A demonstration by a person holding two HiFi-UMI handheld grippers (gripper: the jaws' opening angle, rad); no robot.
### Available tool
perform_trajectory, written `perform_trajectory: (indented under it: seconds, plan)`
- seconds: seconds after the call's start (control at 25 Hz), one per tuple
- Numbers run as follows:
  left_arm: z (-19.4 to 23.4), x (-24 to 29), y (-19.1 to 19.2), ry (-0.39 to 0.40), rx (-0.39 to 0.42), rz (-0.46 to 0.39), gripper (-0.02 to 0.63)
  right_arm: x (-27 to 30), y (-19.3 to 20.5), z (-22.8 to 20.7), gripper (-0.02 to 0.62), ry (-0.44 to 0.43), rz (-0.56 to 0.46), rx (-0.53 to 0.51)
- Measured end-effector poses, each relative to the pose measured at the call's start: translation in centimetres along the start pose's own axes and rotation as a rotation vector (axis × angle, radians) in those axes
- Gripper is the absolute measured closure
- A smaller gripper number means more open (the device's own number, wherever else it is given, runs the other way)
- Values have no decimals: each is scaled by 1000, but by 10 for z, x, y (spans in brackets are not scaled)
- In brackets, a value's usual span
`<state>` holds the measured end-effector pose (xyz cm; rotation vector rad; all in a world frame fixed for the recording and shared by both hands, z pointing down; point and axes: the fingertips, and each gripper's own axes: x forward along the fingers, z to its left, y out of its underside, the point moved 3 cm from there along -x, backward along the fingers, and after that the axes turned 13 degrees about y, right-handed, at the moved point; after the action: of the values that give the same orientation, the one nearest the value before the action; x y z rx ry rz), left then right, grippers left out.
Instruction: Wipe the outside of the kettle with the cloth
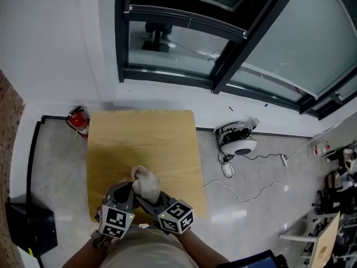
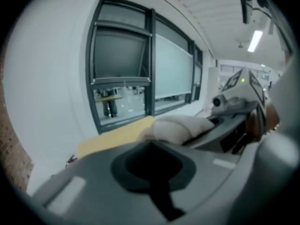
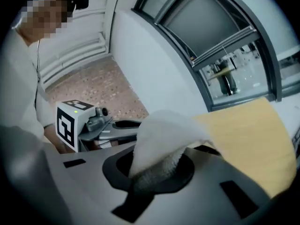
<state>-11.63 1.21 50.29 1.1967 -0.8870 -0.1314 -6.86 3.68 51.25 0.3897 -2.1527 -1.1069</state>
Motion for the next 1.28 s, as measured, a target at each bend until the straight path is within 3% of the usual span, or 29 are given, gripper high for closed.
perform_trajectory:
  seconds: [0.12,0.4,0.48,0.56,0.64,0.68,0.76,0.84,0.92,0.96,1.0,1.12,1.28]
  plan:
    - [-6,6,1,51,58,57,614,-1,-10,-17,546,97,-44,35]
    - [-11,5,6,26,84,72,612,-6,5,-114,546,216,-176,625]
    - [-12,5,7,27,77,73,612,2,40,-150,546,285,-116,747]
    - [-13,6,6,25,79,71,612,14,88,-175,546,364,37,818]
    - [-12,7,4,18,80,69,612,19,111,-175,546,395,138,847]
    - [-11,7,3,10,77,65,612,15,103,-166,546,386,112,838]
    - [-8,5,4,-7,69,55,612,-4,54,-133,546,289,-76,786]
    - [-6,3,6,-18,76,51,611,-15,5,-92,546,146,-251,659]
    - [-6,3,7,-23,83,56,612,-10,-15,-65,546,85,-285,495]
    - [-6,3,7,-21,81,58,612,-5,-16,-63,546,86,-283,461]
    - [-6,3,7,-16,75,59,612,-1,-15,-71,546,99,-290,477]
    - [-6,4,6,4,58,59,612,12,0,-124,546,197,-291,666]
    - [-6,2,6,0,55,63,612,46,58,-181,546,297,-71,814]
